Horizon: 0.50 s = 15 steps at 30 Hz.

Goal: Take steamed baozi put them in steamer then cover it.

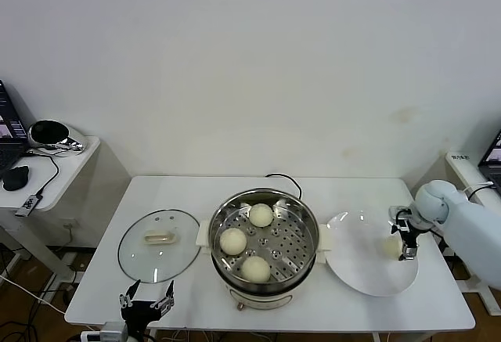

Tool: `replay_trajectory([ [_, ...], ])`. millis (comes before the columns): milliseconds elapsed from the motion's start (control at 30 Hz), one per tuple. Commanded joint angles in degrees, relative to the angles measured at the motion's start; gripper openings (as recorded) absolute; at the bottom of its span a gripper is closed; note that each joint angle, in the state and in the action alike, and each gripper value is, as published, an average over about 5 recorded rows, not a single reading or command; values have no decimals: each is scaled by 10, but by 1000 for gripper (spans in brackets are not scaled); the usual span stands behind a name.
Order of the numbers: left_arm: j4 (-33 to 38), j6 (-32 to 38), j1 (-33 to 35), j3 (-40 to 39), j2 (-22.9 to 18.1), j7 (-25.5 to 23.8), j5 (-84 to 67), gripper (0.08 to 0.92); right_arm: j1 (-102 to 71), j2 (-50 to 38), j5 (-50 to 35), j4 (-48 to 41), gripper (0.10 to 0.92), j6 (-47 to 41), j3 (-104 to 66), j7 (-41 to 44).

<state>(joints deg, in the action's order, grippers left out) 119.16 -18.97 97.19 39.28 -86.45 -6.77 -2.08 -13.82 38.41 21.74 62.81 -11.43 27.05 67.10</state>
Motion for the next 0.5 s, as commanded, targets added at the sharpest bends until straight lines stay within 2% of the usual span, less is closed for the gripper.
replay_trajectory([
  [33,2,0,0,-1,0,0,1,823,-3,3,-2,-4,819,-1,-1,-8],
  [500,6,0,1,-8,2,0,2,823,4,-27,-36,36,620,-18,2,-6],
])
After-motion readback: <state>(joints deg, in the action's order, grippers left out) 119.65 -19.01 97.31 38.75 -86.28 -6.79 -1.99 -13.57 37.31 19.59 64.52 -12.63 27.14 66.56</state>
